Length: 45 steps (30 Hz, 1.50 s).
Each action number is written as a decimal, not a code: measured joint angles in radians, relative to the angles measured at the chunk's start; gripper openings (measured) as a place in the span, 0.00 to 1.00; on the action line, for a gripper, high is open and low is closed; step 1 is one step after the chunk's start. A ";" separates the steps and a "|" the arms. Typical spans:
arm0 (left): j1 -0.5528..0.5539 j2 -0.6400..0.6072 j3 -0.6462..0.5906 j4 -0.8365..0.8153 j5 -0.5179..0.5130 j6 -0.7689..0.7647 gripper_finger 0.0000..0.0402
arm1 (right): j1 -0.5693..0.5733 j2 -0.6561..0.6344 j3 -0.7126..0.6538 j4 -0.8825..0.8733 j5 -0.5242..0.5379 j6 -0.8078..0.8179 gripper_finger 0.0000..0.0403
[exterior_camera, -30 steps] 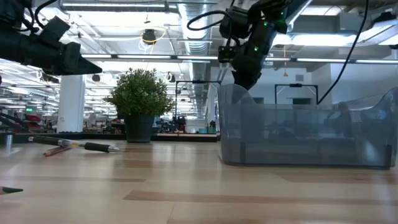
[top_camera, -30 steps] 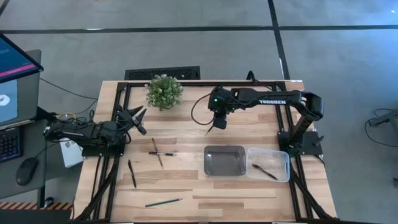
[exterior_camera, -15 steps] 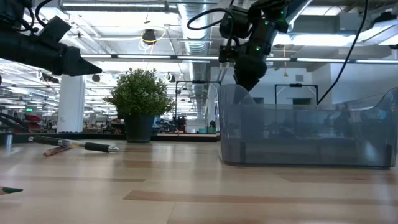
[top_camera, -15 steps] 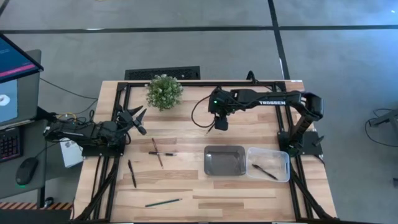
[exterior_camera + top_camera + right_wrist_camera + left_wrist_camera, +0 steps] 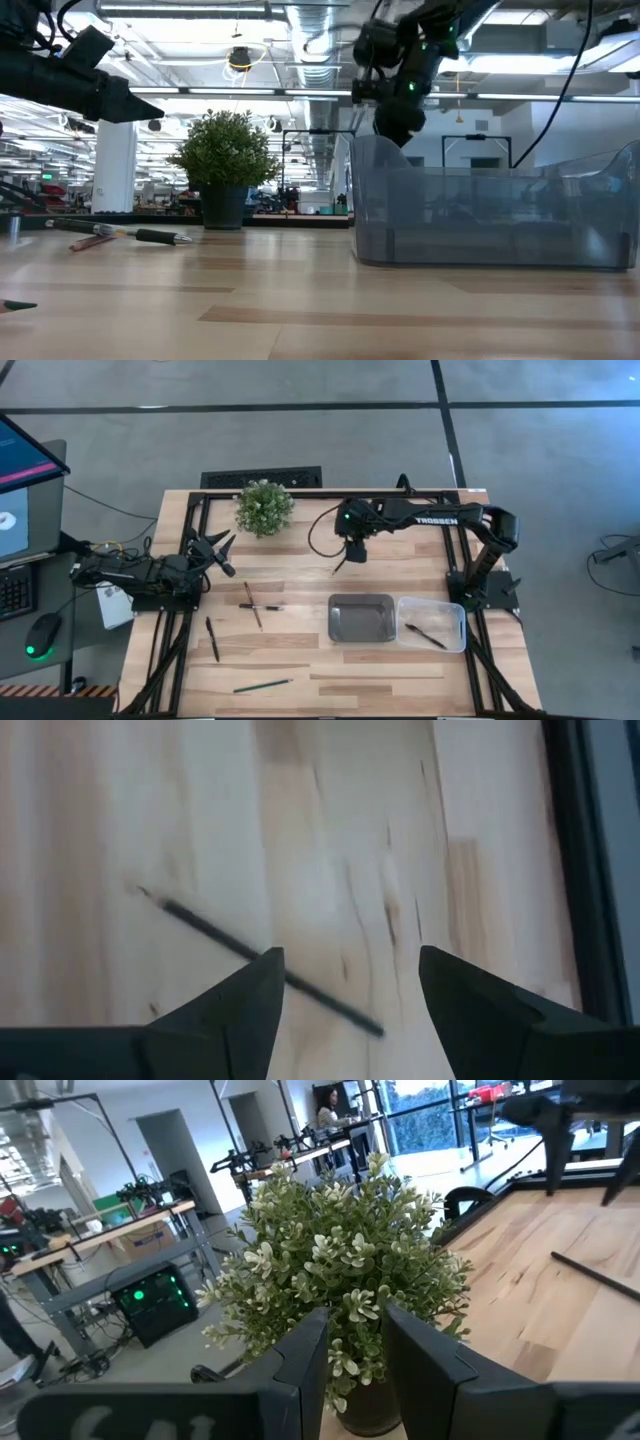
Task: Sort pens & pencils
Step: Put the black pencil into the black bin
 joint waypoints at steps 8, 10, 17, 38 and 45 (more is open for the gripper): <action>0.000 0.000 0.000 0.000 0.000 0.001 0.23 | -0.031 0.102 0.000 -0.033 -0.030 -0.026 0.63; 0.000 0.000 0.000 0.000 0.000 0.008 0.23 | -0.029 0.133 0.000 -0.047 -0.031 -0.047 0.63; 0.000 0.000 0.000 0.000 0.000 0.027 0.23 | -0.014 0.212 0.000 -0.068 -0.035 -0.063 0.63; 0.000 0.000 0.000 0.000 0.000 0.025 0.23 | -0.034 0.236 0.000 -0.074 -0.183 -0.045 0.63; 0.000 0.000 0.000 0.000 0.000 0.016 0.23 | -0.034 0.272 0.006 -0.064 -0.166 -0.027 0.63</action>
